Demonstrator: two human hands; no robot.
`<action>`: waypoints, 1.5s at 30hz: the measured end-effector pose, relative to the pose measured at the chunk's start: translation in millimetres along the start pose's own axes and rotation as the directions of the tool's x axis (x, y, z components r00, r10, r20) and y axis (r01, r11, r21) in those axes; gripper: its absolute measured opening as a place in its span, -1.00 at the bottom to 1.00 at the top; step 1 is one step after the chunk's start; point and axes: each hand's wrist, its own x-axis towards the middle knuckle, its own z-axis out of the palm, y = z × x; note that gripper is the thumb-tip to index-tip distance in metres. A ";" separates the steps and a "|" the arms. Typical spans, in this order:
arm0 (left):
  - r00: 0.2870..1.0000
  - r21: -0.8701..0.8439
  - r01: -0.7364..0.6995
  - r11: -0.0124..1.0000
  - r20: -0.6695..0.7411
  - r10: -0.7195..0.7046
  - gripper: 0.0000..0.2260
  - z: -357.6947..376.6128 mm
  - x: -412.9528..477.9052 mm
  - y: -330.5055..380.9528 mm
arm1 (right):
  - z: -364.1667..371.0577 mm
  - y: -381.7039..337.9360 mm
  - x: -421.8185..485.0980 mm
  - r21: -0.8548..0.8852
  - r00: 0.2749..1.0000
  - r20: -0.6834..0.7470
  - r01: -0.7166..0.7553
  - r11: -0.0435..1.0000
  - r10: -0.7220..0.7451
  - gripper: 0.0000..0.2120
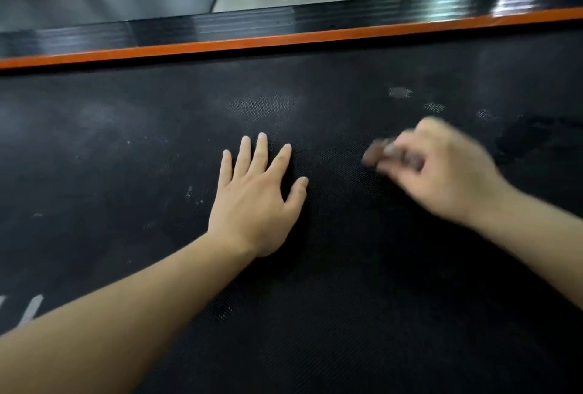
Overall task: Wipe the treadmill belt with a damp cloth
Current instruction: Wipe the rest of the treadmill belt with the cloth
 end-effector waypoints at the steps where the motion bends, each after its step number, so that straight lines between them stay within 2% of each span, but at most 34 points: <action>1: 1.000 0.001 0.000 1.000 0.000 0.000 -0.36 -0.2 0.2 0.1 | -0.2 13.5 17.7 -0.026 0.988 -0.059 -0.147 0.989 0.145 -0.65; 2: 1.000 0.001 0.002 1.000 0.000 -0.002 -0.35 -0.3 0.3 0.3 | 2.2 21.9 29.6 -0.031 0.962 -0.099 -0.257 0.966 0.253 -0.66; 3: 1.000 0.001 0.004 1.000 0.000 -0.004 -0.35 -0.6 0.0 0.5 | 7.1 20.1 33.2 -0.044 0.955 -0.122 -0.276 0.960 0.269 -0.68; 4: 1.000 -0.001 0.008 1.000 0.001 -0.008 -0.34 -1.3 0.0 0.7 | 11.2 10.4 31.6 -0.055 0.971 -0.113 -0.218 0.974 0.211 -0.70; 5: 1.000 -0.002 0.014 1.000 0.006 -0.014 -0.34 -2.0 -0.6 0.8 | 14.7 -2.0 24.8 -0.034 0.992 -0.075 -0.100 0.994 0.097 -0.71; 7: 1.000 -0.004 0.019 1.000 0.013 -0.019 -0.33 -2.7 -0.6 1.1 | 14.9 -10.3 16.3 0.068 0.998 0.043 0.038 0.997 -0.041 -0.71; 9: 1.000 0.000 0.014 1.000 0.016 -0.014 -0.33 -2.1 -0.8 1.5 | 9.4 7.0 42.0 0.058 0.999 0.036 -0.040 0.998 0.038 -0.66; 12: 1.000 0.002 0.022 1.000 0.014 -0.022 -0.33 -2.0 -0.9 1.5 | 8.4 34.4 91.6 -0.029 0.938 -0.069 -0.341 0.940 0.339 -0.64; 13: 0.999 0.008 0.026 1.000 0.020 -0.026 -0.33 -2.4 -0.4 2.1 | 12.3 30.3 94.5 -0.039 0.928 -0.080 -0.368 0.929 0.364 -0.65; 14: 0.999 0.016 0.028 0.999 0.029 -0.028 -0.33 -2.9 -0.8 2.1 | 16.9 19.2 89.9 -0.034 0.940 -0.060 -0.337 0.941 0.335 -0.66; 16: 0.999 0.020 0.018 1.000 0.040 -0.019 -0.33 -2.5 -0.5 2.8 | 22.5 -6.2 67.0 0.030 0.987 0.031 -0.161 0.986 0.160 -0.71; 18: 0.999 0.024 0.015 1.000 0.033 -0.016 -0.34 -2.5 0.0 0.7 | 17.4 -11.7 51.3 0.104 0.990 0.131 -0.061 0.993 0.048 -0.73; 20: 0.999 0.029 0.005 1.000 0.038 -0.006 -0.36 -2.8 0.8 0.3 | 11.9 10.1 72.2 0.007 0.990 0.053 -0.131 0.991 0.130 -0.73; 21: 0.999 0.032 0.002 0.999 0.046 -0.003 -0.37 -3.5 -0.5 1.2 | 10.1 27.2 92.0 -0.044 0.968 -0.016 -0.250 0.967 0.249 -0.71; 23: 0.998 0.032 0.004 0.999 0.055 -0.006 -0.38 -5.5 -0.7 2.1 | 8.3 49.0 122.6 -0.050 0.866 -0.117 -0.493 0.868 0.486 -0.67; 24: 0.998 0.021 0.003 1.000 0.060 -0.004 -0.39 -7.1 0.7 3.0 | 14.7 46.3 127.5 -0.058 0.853 -0.139 -0.514 0.856 0.503 -0.66; 25: 0.998 0.005 0.008 1.000 0.065 -0.008 -0.40 -9.4 3.3 4.5 | 22.4 37.3 128.3 -0.059 0.873 -0.122 -0.482 0.874 0.473 -0.66; 27: 0.996 -0.024 0.013 1.000 0.091 -0.011 -0.42 -13.4 8.9 12.8 | 35.4 13.6 112.7 -0.009 0.950 -0.011 -0.311 0.950 0.311 -0.68; 29: 0.993 -0.050 0.014 0.999 0.118 -0.008 -0.42 -15.4 17.3 29.2 | 31.7 12.0 102.9 0.006 0.976 0.052 -0.214 0.977 0.213 -0.71; 30: 0.991 -0.082 0.030 0.996 0.136 -0.019 -0.42 -15.4 22.6 40.9 | 26.1 21.0 111.1 -0.019 0.965 0.010 -0.263 0.965 0.263 -0.71; 32: 0.981 -0.165 0.103 0.981 0.181 -0.073 -0.42 -12.0 31.3 69.1 | 22.1 38.8 133.2 -0.029 0.865 -0.111 -0.496 0.868 0.490 -0.67; 33: 0.978 -0.192 0.132 0.972 0.184 -0.097 -0.42 -8.6 32.8 81.8 | 23.9 40.4 139.3 -0.028 0.835 -0.143 -0.540 0.841 0.532 -0.67; 34: 0.980 -0.195 0.137 0.971 0.171 -0.104 -0.42 -3.9 32.5 92.4 | 29.9 38.1 141.1 -0.049 0.864 -0.143 -0.494 0.868 0.483 -0.67; 36: 0.991 -0.141 0.087 0.986 0.117 -0.070 -0.39 6.8 28.6 106.0 | 39.0 24.3 134.6 -0.049 0.963 -0.066 -0.265 0.963 0.262 -0.71; 38: 0.997 -0.097 0.064 0.993 0.051 -0.059 -0.37 16.6 25.9 110.2 | 36.1 30.2 131.1 -0.041 0.990 0.028 -0.134 0.990 0.136 -0.71; 39: 0.998 -0.086 0.066 0.994 0.029 -0.064 -0.37 20.2 25.4 110.6 | 32.7 43.6 138.0 -0.062 0.986 0.009 -0.167 0.984 0.167 -0.68; 40: 0.998 -0.076 0.068 0.995 0.015 -0.067 -0.37 22.2 24.9 110.9 | 28.9 57.3 151.1 -0.091 0.965 -0.037 -0.263 0.961 0.260 -0.65; 42: 0.997 -0.054 0.072 0.996 0.012 -0.072 -0.37 22.7 25.3 112.3 | 24.1 76.4 178.3 -0.096 0.870 -0.126 -0.488 0.867 0.476 -0.60; 43: 0.997 -0.041 0.072 0.997 0.014 -0.071 -0.36 22.9 25.9 113.1 | 26.9 76.1 186.8 -0.100 0.838 -0.158 -0.540 0.836 0.522 -0.59; 45: 0.997 -0.018 0.075 0.997 0.010 -0.075 -0.36 22.9 26.5 113.8 | 41.3 57.4 190.6 -0.123 0.878 -0.165 -0.470 0.874 0.449 -0.60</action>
